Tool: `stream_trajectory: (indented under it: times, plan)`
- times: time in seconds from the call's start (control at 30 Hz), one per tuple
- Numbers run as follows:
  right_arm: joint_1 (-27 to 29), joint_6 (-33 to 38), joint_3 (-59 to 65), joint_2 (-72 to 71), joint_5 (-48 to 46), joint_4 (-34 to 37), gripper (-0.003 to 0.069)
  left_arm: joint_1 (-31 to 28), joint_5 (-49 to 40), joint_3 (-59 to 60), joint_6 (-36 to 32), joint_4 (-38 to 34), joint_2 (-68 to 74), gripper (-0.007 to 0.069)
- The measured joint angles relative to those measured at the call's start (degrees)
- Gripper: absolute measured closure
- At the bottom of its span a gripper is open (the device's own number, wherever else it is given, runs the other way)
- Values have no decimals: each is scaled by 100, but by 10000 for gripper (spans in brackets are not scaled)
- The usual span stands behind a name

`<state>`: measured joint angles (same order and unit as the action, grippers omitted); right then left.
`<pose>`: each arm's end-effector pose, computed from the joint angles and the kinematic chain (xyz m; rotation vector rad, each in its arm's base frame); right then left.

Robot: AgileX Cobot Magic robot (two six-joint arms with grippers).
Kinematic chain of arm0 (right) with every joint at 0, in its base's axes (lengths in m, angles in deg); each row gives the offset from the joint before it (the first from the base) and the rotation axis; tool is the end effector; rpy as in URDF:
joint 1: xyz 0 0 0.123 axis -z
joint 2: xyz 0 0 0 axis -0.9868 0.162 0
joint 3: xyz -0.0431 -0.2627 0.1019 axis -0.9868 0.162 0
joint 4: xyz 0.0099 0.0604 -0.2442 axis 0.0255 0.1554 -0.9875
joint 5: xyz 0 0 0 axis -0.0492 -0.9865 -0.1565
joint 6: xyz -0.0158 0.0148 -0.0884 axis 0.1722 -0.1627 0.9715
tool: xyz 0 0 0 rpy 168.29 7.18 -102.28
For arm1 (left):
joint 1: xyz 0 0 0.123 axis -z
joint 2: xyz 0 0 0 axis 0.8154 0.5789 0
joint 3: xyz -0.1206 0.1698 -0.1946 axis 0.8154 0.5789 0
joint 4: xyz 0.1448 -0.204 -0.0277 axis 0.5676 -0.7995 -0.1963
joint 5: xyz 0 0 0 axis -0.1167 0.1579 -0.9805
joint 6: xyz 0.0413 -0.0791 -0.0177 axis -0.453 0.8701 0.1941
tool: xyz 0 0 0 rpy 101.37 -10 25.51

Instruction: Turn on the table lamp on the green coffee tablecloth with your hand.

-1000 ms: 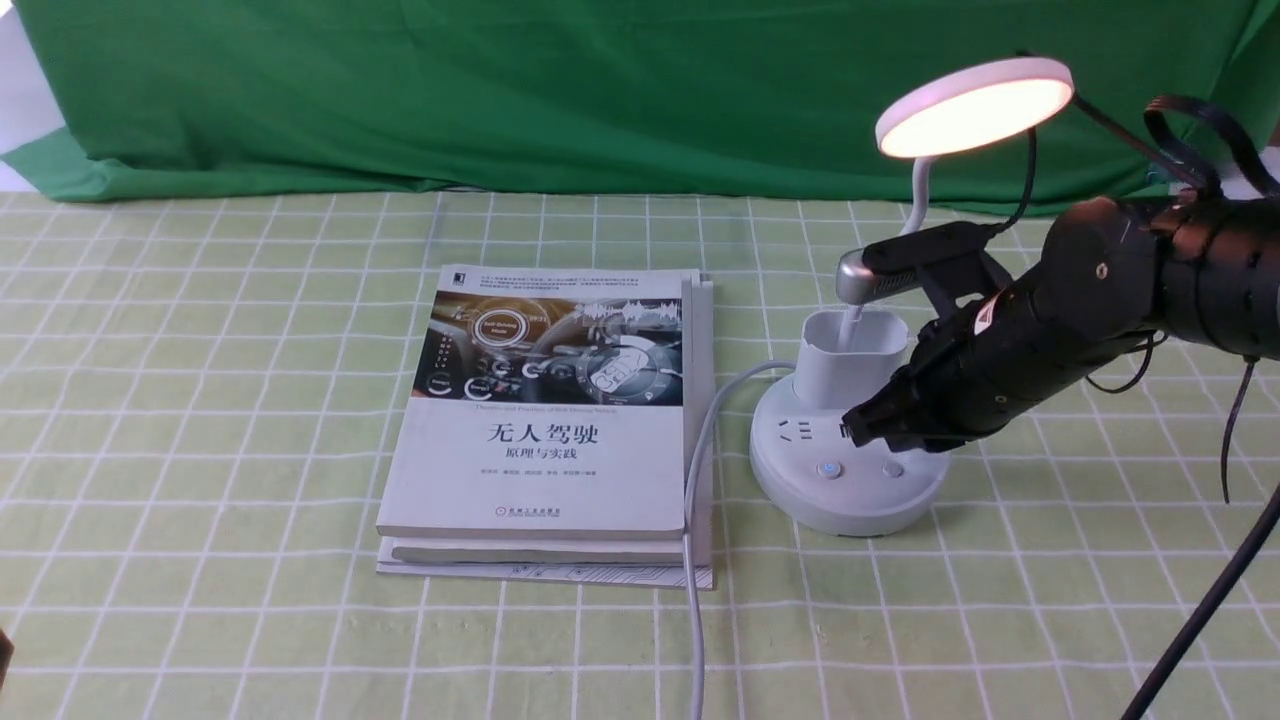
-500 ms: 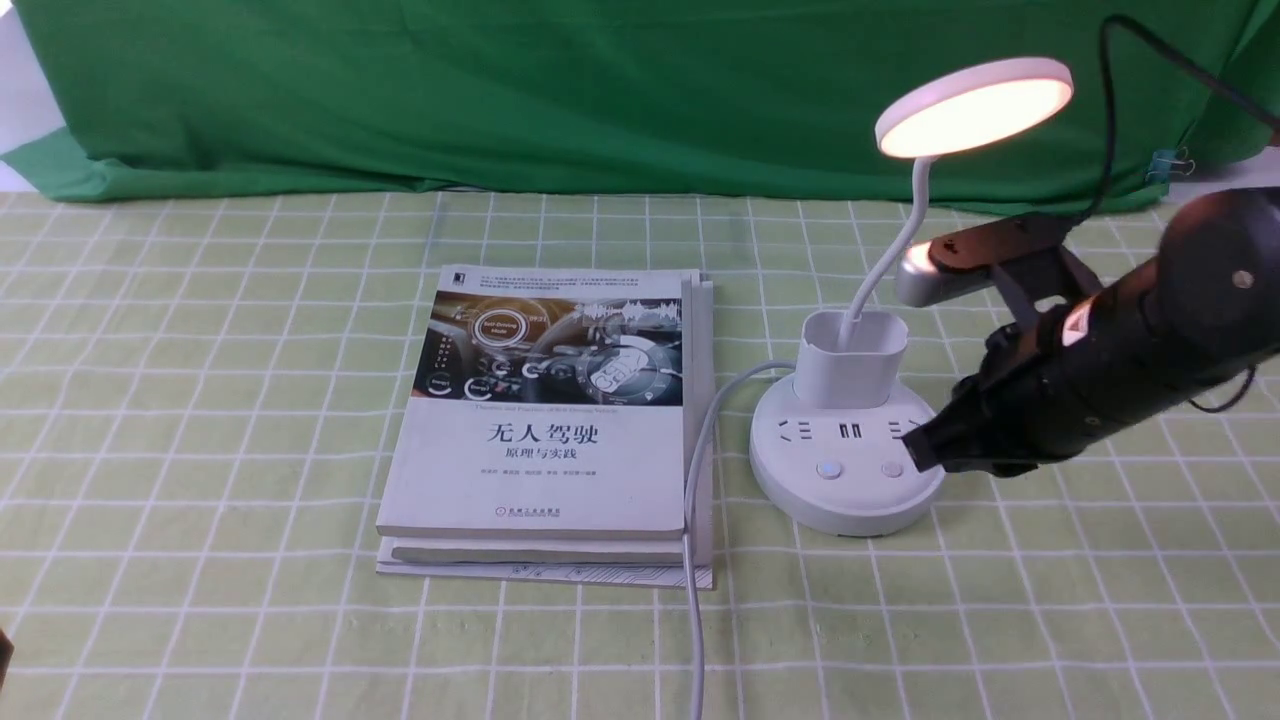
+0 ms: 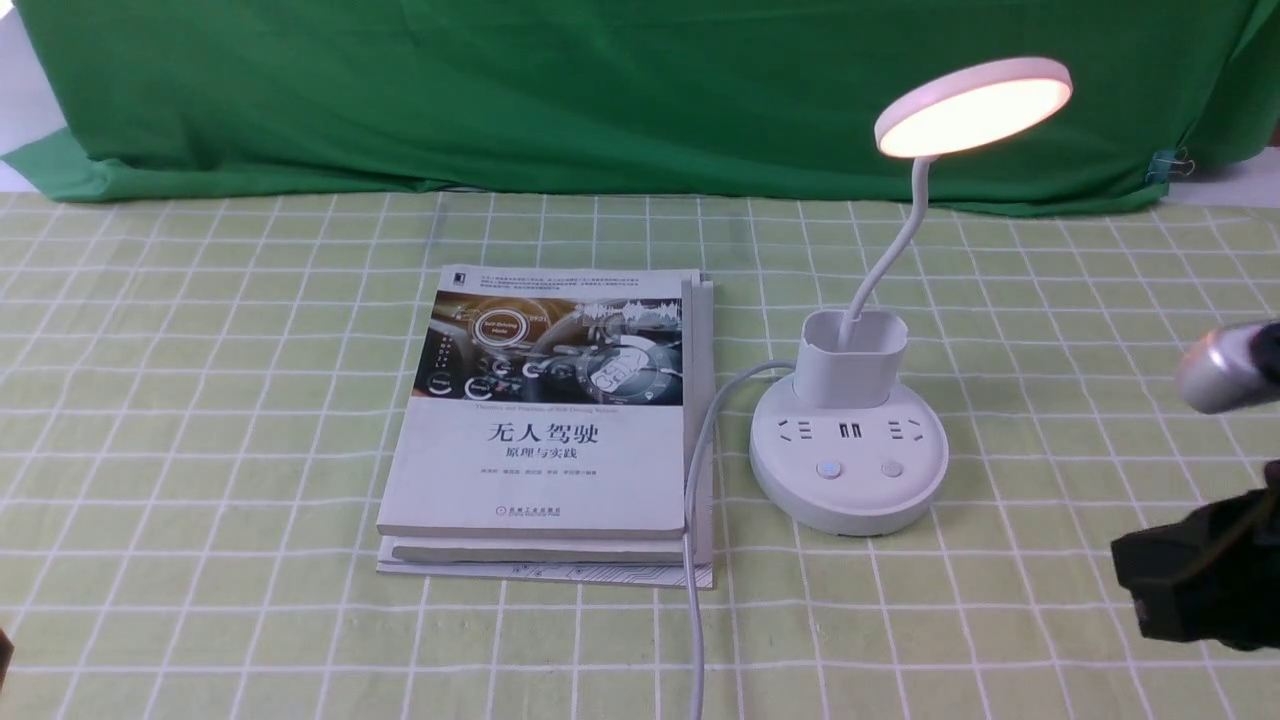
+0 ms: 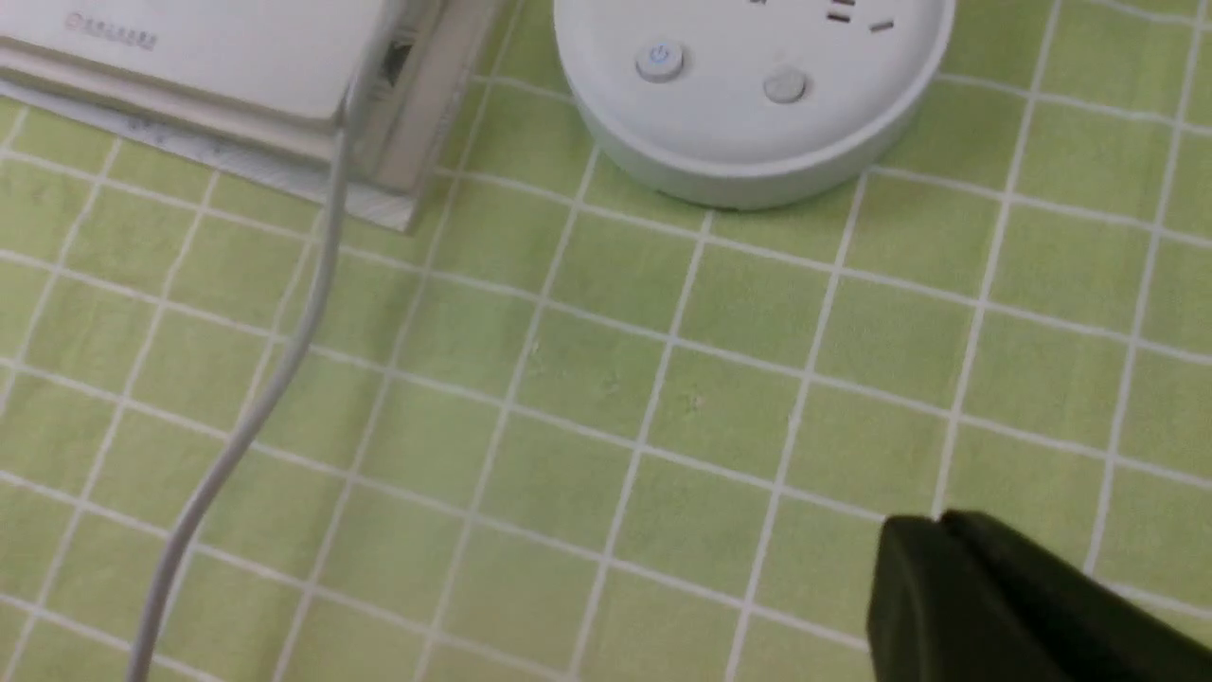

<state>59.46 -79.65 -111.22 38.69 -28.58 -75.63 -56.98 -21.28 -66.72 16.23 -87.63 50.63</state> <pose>0.1534 0.0682 0.2865 -0.3779 2.4014 0.3192 0.0553 0.0030 0.1893 -0.0747 1.7226 0.0096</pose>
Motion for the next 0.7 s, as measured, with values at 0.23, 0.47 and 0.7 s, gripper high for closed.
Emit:
stream_trajectory:
  times: [0.23, 0.47, 0.7]
  plan:
    - [0, -46, 13, -816, 91, 0, 607, 0, 0, 0, 0, 0, 0, 622]
    - [29, -16, 90, -1143, 154, -11, 590, 0, 0, 0, 0, 0, 0, 622]
    - [1046, 672, 1343, -2578, 1336, -10, 634, 0, 0, 0, 0, 0, 0, 622]
